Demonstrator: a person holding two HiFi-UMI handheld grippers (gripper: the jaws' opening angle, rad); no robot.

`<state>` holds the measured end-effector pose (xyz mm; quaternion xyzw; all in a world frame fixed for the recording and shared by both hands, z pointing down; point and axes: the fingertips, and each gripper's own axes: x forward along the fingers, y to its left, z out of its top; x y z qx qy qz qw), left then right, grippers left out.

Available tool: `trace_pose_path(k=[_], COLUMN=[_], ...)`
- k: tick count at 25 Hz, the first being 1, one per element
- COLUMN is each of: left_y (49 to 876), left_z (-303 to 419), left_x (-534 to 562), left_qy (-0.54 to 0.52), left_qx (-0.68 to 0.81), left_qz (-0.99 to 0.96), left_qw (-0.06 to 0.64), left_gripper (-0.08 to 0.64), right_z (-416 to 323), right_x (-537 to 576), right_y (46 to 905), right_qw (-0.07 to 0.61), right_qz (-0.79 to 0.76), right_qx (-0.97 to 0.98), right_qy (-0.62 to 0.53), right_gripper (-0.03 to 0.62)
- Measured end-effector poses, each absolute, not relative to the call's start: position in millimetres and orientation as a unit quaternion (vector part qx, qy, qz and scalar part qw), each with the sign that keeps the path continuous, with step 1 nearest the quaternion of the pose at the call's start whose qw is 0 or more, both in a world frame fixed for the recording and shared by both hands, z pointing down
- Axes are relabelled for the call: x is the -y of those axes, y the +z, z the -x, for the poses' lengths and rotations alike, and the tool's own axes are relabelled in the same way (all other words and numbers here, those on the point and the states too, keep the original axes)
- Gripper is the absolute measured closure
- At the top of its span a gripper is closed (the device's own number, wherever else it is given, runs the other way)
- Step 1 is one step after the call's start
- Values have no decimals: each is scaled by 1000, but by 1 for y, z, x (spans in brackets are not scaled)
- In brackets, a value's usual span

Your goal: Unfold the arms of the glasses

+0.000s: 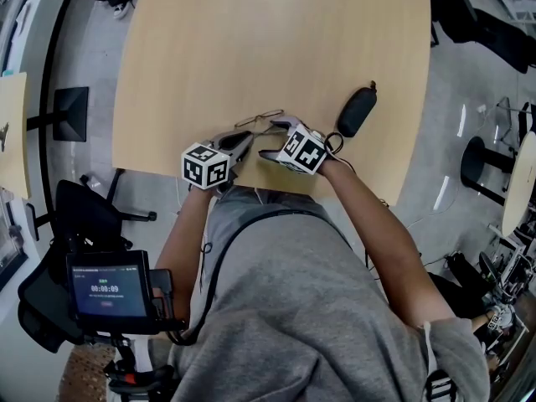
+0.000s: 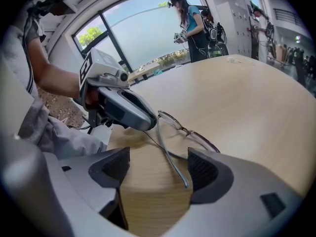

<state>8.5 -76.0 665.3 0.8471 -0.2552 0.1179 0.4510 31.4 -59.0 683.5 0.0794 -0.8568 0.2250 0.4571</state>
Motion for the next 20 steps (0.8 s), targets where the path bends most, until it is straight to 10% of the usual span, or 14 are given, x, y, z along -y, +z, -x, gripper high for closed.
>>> trace_pose_path(k=[20], left_y=[676], left_z=[-10], left_x=[98], left_qy=[149], left_qx=[299], left_qz=[-840], left_qw=[428], left_gripper=[551], right_z=[-47], right_x=[13], right_y=[694], right_qw=[499], right_qz=[-28], right_qx=[833], right_qy=[236], right_gripper=[244])
